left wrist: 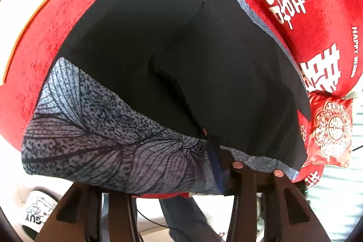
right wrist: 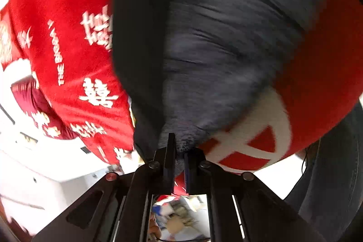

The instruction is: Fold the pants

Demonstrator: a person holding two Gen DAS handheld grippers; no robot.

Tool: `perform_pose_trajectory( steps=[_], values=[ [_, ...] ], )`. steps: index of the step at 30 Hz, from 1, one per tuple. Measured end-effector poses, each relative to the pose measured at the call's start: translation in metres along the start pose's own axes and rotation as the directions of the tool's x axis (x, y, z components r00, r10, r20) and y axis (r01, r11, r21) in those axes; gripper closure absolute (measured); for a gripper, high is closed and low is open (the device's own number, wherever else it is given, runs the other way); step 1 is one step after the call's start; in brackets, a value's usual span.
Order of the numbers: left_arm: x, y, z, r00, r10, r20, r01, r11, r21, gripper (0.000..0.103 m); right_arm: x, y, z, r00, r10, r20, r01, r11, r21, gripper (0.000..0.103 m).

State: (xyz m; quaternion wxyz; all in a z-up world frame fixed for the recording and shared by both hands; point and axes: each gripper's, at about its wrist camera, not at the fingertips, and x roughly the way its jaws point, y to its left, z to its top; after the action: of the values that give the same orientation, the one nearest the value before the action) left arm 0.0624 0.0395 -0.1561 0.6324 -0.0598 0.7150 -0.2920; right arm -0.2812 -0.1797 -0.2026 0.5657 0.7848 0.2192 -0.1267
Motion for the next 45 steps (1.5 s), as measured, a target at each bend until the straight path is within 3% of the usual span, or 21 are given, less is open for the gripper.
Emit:
perform_pose_trajectory(
  steps=[1,7,13,15,17,19,20,24,25,27,28,29,30,32,34,36,40,42,43,44,45],
  values=[
    [-0.004,-0.001,0.002,1.0,-0.001,0.004,0.001,1.0,-0.005,0.065,0.002,0.014,0.005,1.0,-0.019,-0.014,0.018,0.999,-0.044,0.097],
    [-0.039,-0.038,0.027,0.998,-0.02,0.051,0.019,1.0,0.01,0.065,0.022,0.106,0.049,0.991,-0.095,-0.097,0.07,0.969,-0.236,0.097],
    [-0.055,-0.087,0.092,0.99,-0.028,0.138,0.024,0.999,0.032,0.062,0.059,0.189,0.118,0.964,-0.181,-0.193,0.101,0.926,-0.363,0.096],
    [-0.049,-0.101,0.123,0.984,0.02,0.18,-0.029,0.999,0.045,0.051,0.081,0.208,0.147,0.947,-0.228,-0.227,0.124,0.91,-0.395,0.096],
    [-0.037,-0.108,0.155,0.972,0.064,0.224,-0.076,0.996,0.045,0.05,0.101,0.222,0.17,0.936,-0.253,-0.247,0.131,0.897,-0.423,0.094],
    [-0.021,-0.106,0.178,0.964,0.113,0.242,-0.127,0.991,0.042,0.04,0.126,0.227,0.197,0.921,-0.292,-0.259,0.154,0.882,-0.445,0.093],
    [-0.008,-0.104,0.193,0.951,0.165,0.262,-0.179,0.983,0.029,0.032,0.142,0.229,0.212,0.91,-0.321,-0.263,0.174,0.871,-0.46,0.093],
    [0.032,-0.092,0.228,0.914,0.31,0.262,-0.312,0.95,-0.036,0.025,0.196,0.218,0.248,0.868,-0.423,-0.259,0.254,0.828,-0.501,0.092],
    [0.037,-0.091,0.234,0.902,0.336,0.269,-0.337,0.94,-0.044,0.018,0.207,0.213,0.254,0.856,-0.449,-0.258,0.279,0.819,-0.501,0.092],
    [0.039,-0.096,0.24,0.874,0.397,0.279,-0.398,0.916,-0.056,0.018,0.217,0.205,0.26,0.847,-0.461,-0.263,0.295,0.821,-0.489,0.092],
    [0.034,-0.098,0.241,0.877,0.398,0.27,-0.398,0.916,-0.058,0.018,0.217,0.208,0.259,0.846,-0.465,-0.26,0.299,0.818,-0.491,0.092],
    [0.028,-0.097,0.24,0.88,0.391,0.271,-0.39,0.919,-0.059,0.018,0.216,0.211,0.256,0.84,-0.475,-0.262,0.301,0.81,-0.503,0.082],
    [0.015,-0.099,0.237,0.88,0.377,0.29,-0.377,0.925,-0.058,0.018,0.213,0.218,0.25,0.831,-0.491,-0.262,0.299,0.79,-0.535,0.061],
    [-0.012,-0.105,0.228,0.863,0.383,0.33,-0.39,0.92,-0.049,0.018,0.202,0.237,0.235,0.828,-0.504,-0.246,0.266,0.739,-0.619,0.045],
    [-0.024,-0.109,0.22,0.853,0.394,0.344,-0.41,0.912,-0.026,0.018,0.186,0.259,0.212,0.844,-0.489,-0.219,0.208,0.676,-0.707,0.045],
    [-0.018,-0.113,0.216,0.853,0.411,0.322,-0.441,0.897,0.023,0.018,0.182,0.267,0.195,0.848,-0.468,-0.246,0.149,0.658,-0.738,0.045],
    [0.032,-0.114,0.214,0.843,0.477,0.247,-0.505,0.861,0.061,0.017,0.22,0.255,0.183,0.779,-0.587,-0.222,0.191,0.559,-0.807,0.046],
    [0.057,-0.109,0.212,0.818,0.532,0.222,-0.553,0.832,0.043,0.013,0.242,0.237,0.195,0.742,-0.643,-0.188,0.257,0.533,-0.806,0.051],
    [0.059,-0.111,0.208,0.792,0.553,0.26,-0.581,0.813,0.04,0.009,0.246,0.236,0.202,0.749,-0.635,-0.189,0.268,0.551,-0.791,0.055],
    [0.059,-0.112,0.206,0.786,0.558,0.267,-0.589,0.807,0.049,0.009,0.244,0.236,0.212,0.766,-0.611,-0.199,0.271,0.587,-0.763,0.056],
    [0.058,-0.112,0.205,0.793,0.554,0.254,-0.584,0.81,0.057,0.009,0.237,0.239,0.221,0.791,-0.576,-0.207,0.275,0.635,-0.722,0.056]
  ],
)
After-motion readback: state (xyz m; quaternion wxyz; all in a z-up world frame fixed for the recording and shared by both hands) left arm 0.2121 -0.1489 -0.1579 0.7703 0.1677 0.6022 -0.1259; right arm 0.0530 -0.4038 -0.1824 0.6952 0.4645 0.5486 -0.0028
